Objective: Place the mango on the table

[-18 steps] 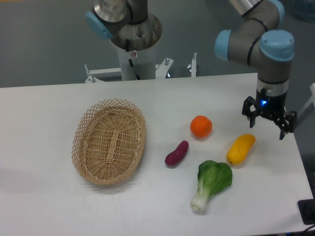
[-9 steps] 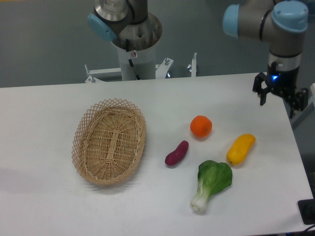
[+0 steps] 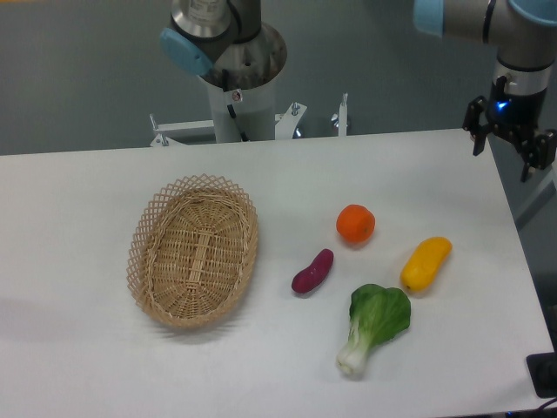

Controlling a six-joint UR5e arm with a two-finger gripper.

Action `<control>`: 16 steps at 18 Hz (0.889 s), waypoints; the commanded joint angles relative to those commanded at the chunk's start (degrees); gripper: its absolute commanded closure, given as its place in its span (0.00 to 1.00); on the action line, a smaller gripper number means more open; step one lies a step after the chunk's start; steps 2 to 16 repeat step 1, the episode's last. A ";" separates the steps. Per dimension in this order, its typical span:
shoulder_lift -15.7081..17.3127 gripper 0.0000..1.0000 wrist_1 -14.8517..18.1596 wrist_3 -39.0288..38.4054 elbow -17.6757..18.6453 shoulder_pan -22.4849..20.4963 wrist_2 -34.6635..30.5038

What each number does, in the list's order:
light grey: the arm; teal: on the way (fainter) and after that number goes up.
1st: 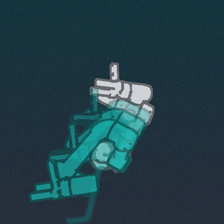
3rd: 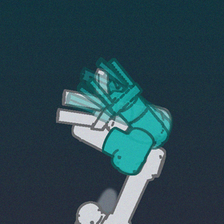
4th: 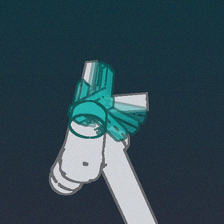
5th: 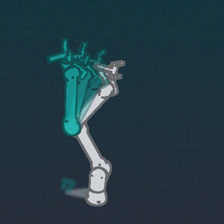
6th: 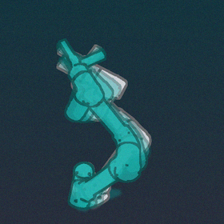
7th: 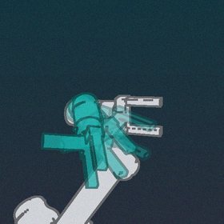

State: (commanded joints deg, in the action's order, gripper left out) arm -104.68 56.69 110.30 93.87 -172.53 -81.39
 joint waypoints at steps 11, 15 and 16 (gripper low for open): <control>0.17 0.00 -0.09 0.00 0.00 0.00 0.00; 0.17 0.00 -0.09 0.00 0.00 0.00 0.00; 0.17 0.00 -0.09 0.00 0.00 0.00 0.00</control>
